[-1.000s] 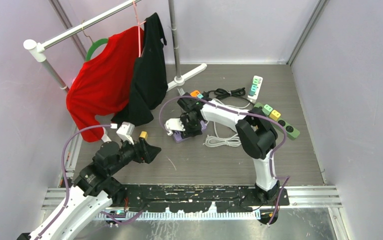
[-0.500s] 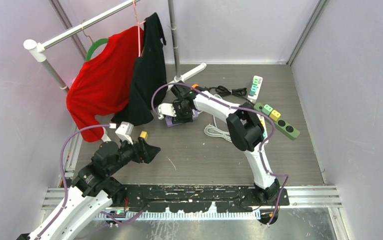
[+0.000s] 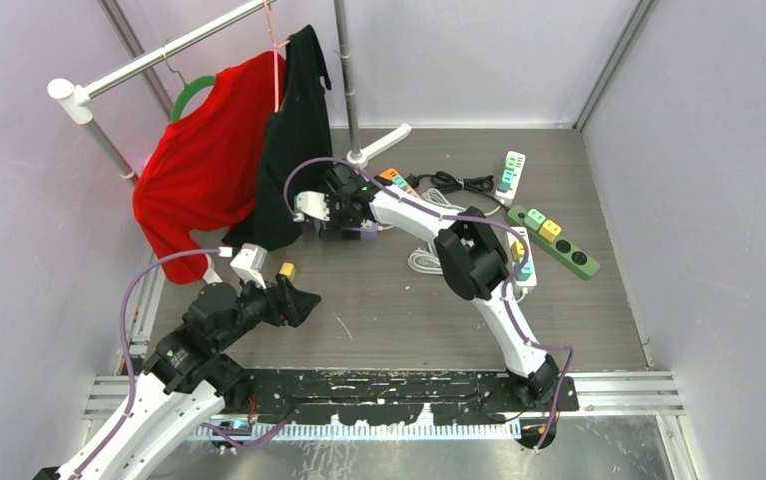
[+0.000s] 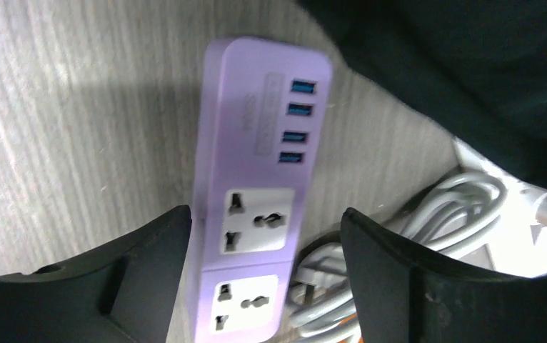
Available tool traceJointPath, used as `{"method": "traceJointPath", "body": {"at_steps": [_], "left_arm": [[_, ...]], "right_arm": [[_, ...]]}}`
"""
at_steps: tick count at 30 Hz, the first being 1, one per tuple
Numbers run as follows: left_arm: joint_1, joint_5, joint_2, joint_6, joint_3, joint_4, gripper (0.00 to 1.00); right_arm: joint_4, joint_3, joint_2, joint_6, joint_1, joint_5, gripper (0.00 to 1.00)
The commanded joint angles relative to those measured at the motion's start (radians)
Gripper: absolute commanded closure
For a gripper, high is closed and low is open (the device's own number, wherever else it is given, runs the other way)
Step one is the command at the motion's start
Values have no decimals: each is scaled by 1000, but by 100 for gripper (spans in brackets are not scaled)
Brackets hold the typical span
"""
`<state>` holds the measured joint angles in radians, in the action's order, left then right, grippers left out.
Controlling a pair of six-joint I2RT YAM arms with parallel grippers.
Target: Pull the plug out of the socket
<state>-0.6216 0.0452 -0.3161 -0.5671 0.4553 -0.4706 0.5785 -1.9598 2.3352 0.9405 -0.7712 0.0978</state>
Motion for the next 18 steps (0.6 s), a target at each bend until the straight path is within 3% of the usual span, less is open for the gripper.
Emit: {"method": "traceJointPath", "body": {"at_steps": [1, 10, 18], "left_arm": [[-1, -2, 15, 3, 34, 9, 23], [-2, 52, 36, -33, 35, 20, 23], [-1, 104, 87, -126, 43, 30, 23]], "right_arm": [[-118, -6, -43, -61, -2, -43, 15], [179, 51, -293, -179, 6, 212, 6], [236, 437, -632, -129, 57, 256, 3]]}}
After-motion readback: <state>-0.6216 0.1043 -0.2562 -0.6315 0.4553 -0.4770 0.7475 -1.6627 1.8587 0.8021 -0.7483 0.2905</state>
